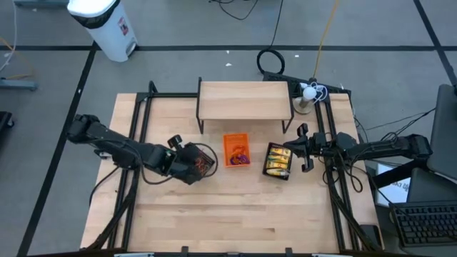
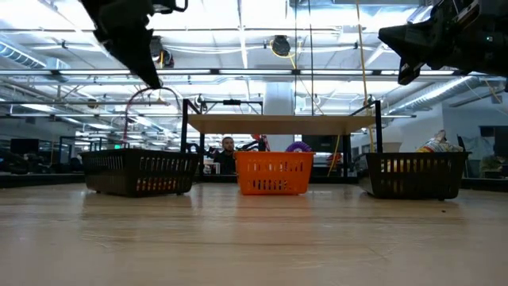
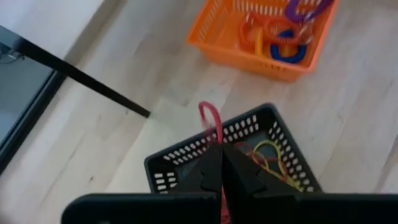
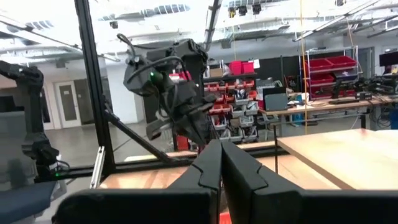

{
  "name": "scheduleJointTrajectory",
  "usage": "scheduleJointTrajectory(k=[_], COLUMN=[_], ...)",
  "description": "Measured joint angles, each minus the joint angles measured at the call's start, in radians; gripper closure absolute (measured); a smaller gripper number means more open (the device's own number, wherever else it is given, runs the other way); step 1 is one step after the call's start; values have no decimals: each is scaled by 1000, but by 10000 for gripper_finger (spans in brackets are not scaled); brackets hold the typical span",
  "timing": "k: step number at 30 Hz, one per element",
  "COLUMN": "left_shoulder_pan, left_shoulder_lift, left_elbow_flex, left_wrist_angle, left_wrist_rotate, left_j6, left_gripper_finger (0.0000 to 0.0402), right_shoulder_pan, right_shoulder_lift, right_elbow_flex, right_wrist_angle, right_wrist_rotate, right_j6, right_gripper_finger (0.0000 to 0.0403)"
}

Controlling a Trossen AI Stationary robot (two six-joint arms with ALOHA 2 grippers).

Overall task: Pick & Place Office Desk Supplies
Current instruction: Put the red rubber band into the left black bin

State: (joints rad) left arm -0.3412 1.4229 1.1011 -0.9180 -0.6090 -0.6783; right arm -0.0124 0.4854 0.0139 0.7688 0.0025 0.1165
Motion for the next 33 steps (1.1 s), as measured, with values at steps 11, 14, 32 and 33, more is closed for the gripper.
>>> scheduleJointTrajectory(k=[11,14,32,33], left_shoulder_pan=[16,16,7,6], left_shoulder_lift=[-1,-1,-2,-2], left_elbow_flex=[-14,-14,-14,-14], left_wrist_angle=[-14,-14,-8,-9], left_wrist_rotate=[36,35,169,179], left_j6=[22,21,-54,-53], left_gripper_finger=[401,401,334,320], right_shoulder_pan=[-4,-4,-8,-8], right_shoulder_lift=[1,1,6,6], right_elbow_flex=[0,0,0,0], right_wrist_angle=[-38,-33,3,-2], right_wrist_rotate=[3,1,49,48], right_j6=[8,-3,-23,-18], right_gripper_finger=[399,399,399,399])
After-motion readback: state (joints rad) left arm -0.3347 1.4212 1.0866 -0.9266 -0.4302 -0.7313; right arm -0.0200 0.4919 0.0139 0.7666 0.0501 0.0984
